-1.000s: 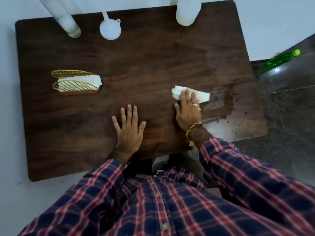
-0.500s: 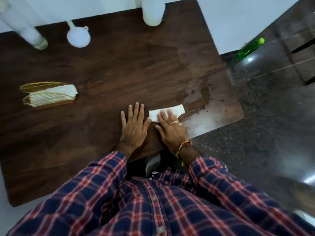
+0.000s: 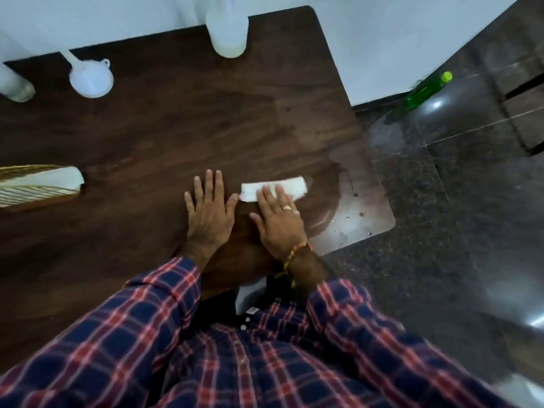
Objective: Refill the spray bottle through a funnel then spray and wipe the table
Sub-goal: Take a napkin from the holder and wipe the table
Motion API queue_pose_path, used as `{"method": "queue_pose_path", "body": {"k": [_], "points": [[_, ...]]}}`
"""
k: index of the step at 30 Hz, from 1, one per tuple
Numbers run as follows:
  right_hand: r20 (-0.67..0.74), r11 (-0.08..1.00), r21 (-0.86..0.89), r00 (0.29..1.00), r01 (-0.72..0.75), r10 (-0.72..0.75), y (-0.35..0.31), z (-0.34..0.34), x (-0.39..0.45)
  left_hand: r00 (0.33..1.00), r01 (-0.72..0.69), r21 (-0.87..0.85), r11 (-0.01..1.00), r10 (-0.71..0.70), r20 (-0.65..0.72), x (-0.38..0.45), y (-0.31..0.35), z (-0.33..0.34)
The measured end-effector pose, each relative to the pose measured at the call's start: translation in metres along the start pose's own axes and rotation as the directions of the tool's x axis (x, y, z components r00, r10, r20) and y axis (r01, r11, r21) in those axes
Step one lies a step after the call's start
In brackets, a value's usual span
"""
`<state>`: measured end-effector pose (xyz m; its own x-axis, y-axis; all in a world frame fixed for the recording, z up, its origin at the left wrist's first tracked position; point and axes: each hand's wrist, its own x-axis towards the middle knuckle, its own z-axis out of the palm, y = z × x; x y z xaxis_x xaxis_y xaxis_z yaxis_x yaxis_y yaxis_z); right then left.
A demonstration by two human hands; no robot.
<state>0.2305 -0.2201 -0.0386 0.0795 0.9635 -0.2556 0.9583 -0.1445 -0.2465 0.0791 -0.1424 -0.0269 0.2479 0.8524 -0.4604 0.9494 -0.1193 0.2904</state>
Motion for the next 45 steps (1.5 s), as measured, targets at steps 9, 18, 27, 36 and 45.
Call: {"method": "queue_pose_path", "body": {"k": [9,18,27,36,45], "points": [[-0.102,0.952,0.047,0.946,-0.304,0.307,0.037,-0.008,0.003,0.988,0.146,0.08,0.986,-0.149,0.043,0.001,-0.014,0.009],[-0.055,0.983,0.033,0.981,-0.182,0.184,0.061,-0.029,0.067,0.948,0.312,0.104,0.944,-0.317,0.03,0.009,0.011,0.013],[0.04,0.988,0.054,0.989,-0.142,0.14,0.065,-0.065,0.177,0.914,0.357,0.076,0.931,-0.365,0.176,0.019,0.012,0.002],[0.057,0.992,-0.056,0.992,0.112,-0.109,0.017,-0.034,0.108,0.925,0.318,0.022,0.948,-0.316,0.21,0.021,0.01,-0.005],[0.149,0.985,-0.065,0.978,0.159,-0.148,-0.019,-0.011,0.029,0.947,0.258,-0.043,0.965,-0.243,0.209,0.012,0.006,-0.014]]}}
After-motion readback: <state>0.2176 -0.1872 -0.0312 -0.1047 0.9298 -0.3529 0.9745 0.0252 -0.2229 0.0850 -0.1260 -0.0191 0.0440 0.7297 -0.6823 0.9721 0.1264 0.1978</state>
